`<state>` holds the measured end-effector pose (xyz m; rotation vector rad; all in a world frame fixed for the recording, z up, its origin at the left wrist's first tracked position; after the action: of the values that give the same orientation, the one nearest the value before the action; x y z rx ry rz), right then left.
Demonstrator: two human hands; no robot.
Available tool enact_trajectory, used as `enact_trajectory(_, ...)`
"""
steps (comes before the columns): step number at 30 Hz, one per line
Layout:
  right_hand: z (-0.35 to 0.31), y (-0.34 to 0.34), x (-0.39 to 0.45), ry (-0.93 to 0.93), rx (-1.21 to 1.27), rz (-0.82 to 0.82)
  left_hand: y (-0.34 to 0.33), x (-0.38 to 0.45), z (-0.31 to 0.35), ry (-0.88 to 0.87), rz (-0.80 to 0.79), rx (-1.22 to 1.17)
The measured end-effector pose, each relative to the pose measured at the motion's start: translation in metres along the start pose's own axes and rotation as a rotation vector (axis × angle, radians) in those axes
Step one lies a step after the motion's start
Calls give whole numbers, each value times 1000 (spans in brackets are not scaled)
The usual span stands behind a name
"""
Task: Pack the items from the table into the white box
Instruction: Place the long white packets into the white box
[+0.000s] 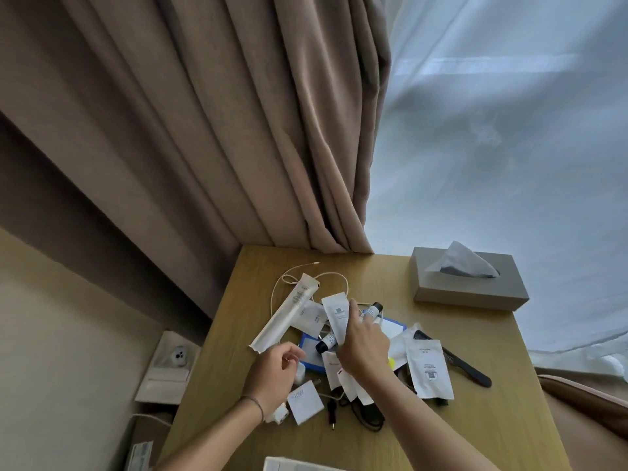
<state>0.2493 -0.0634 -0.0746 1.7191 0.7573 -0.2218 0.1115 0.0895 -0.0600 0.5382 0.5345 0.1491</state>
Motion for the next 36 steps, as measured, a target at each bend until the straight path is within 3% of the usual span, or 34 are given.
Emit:
enact_trajectory(11, 19, -2, 8, -16, 366, 49, 24, 56, -17, -17, 54, 63)
enact_trajectory(20, 33, 14, 4, 79, 958, -27, 33, 107, -41, 46, 101, 329)
enact_trajectory(23, 33, 19, -7, 103, 1128, -51, 34, 118, -53, 122, 114, 297)
enact_trajectory(36, 28, 3, -51, 114, 1282, -161, 26, 132, -59, 179, 110, 135)
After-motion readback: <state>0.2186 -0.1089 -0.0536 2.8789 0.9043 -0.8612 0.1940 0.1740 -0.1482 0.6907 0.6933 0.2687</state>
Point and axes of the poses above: each hand's wrist, its own x-axis towards the middle knuckle, its own y-axis out of the back of the hand, z = x × y, the point moved 10 cm from there along x, towards the middle knuckle, and after that the axes turned 14 degrees about -z, right-handed, at the moved point
